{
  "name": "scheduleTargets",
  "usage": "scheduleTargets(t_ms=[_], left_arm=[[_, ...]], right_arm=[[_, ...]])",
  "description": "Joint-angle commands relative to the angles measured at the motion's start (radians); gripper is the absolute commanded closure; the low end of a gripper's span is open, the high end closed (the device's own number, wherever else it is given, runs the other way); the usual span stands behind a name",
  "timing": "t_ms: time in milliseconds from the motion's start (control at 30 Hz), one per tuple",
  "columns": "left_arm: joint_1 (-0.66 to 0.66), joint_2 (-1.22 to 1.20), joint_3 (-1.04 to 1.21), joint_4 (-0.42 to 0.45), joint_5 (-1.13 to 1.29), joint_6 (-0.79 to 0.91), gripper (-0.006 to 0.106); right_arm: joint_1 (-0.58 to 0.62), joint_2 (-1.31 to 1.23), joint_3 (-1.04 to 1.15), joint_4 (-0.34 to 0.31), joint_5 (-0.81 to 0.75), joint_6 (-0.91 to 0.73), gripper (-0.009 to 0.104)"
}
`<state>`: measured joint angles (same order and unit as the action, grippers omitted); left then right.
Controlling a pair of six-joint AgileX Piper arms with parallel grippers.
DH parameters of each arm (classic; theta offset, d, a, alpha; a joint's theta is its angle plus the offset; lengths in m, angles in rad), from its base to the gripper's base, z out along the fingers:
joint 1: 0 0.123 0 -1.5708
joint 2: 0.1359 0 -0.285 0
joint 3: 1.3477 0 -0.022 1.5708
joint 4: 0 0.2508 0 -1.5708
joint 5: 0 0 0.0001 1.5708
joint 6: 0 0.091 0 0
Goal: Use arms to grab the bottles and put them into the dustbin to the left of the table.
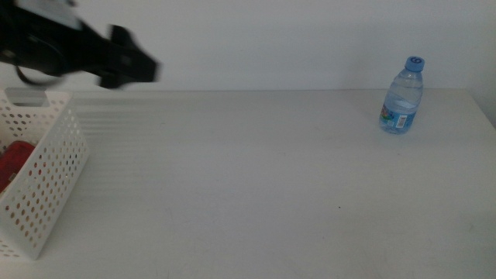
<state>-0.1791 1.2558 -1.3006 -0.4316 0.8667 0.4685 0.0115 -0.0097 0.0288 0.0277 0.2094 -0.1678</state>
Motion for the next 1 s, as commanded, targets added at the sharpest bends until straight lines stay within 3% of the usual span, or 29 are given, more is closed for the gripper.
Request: scheduleTargets(t_ms=[0, 133, 267, 700, 967], left_arm=[[-0.109, -0.112, 0.033, -0.016, -0.173, 0.002, 0.01], [-0.237, -0.24, 0.145, -0.014, -0.3, 0.001, 0.01], [-0.257, -0.35, 0.248, 0.027, -0.305, -0.029, 0.01], [-0.257, -0.724, 0.675, 0.354, -0.387, -0.438, 0.01], [-0.257, -0.796, 0.732, 0.385, -0.391, -0.476, 0.01]], right_arm=[[-0.006, -0.027, -0.008, -0.007, -0.077, -0.012, 0.028], [-0.006, -0.027, -0.008, -0.007, -0.077, -0.012, 0.028], [-0.006, -0.027, -0.008, -0.007, -0.077, -0.012, 0.028], [-0.006, -0.027, -0.008, -0.007, -0.077, -0.012, 0.028], [-0.006, -0.027, -0.008, -0.007, -0.077, -0.012, 0.028]])
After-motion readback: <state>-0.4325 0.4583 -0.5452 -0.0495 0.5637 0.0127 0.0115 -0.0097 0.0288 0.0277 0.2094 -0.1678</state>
